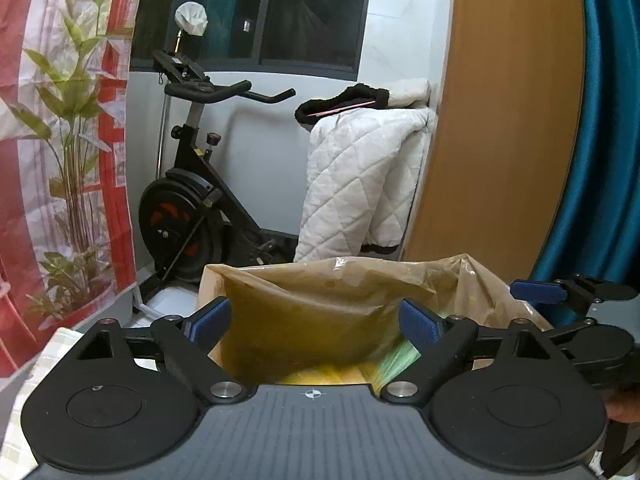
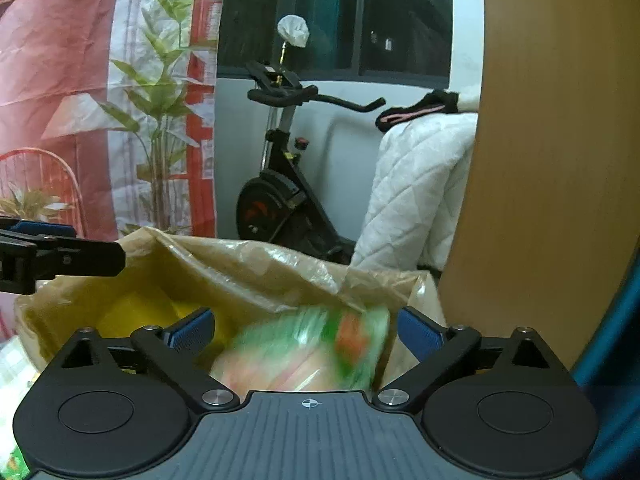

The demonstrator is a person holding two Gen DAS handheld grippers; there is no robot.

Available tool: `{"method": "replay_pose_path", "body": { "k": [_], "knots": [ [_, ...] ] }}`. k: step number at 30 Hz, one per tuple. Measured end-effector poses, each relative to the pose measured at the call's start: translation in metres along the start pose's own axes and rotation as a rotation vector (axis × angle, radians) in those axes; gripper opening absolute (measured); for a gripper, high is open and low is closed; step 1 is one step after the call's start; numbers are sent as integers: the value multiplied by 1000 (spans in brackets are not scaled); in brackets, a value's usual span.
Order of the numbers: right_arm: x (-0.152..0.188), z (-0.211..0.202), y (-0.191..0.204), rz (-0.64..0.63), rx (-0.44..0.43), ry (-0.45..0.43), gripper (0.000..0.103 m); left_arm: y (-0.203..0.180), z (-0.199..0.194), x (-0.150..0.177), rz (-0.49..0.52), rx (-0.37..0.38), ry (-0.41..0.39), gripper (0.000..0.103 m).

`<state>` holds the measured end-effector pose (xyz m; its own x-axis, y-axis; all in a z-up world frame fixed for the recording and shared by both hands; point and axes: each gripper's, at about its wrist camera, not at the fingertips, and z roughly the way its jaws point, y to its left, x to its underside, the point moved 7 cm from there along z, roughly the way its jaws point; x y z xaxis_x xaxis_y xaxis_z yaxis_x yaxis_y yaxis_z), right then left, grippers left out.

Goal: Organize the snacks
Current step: 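Carry both bags over the box and open both tools to drop them inside, then move the left tool to the green chip bag while the right tool approaches the orange cracker bag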

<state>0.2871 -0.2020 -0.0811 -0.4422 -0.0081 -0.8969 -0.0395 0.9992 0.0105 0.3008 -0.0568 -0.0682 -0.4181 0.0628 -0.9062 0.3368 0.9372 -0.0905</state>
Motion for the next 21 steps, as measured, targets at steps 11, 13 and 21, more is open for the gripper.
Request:
{"method": "replay_pose_path", "body": {
  "k": [11, 13, 21],
  "knots": [
    [18, -54, 1, 68, -103, -2, 102, 15, -50, 20, -33, -54, 13, 92],
    [21, -66, -2, 79, -107, -14, 102, 18, -61, 25, -44, -68, 11, 92],
    [41, -105, -6, 112, -124, -43, 102, 20, -101, 42, -37, -140, -17, 92]
  ]
}}
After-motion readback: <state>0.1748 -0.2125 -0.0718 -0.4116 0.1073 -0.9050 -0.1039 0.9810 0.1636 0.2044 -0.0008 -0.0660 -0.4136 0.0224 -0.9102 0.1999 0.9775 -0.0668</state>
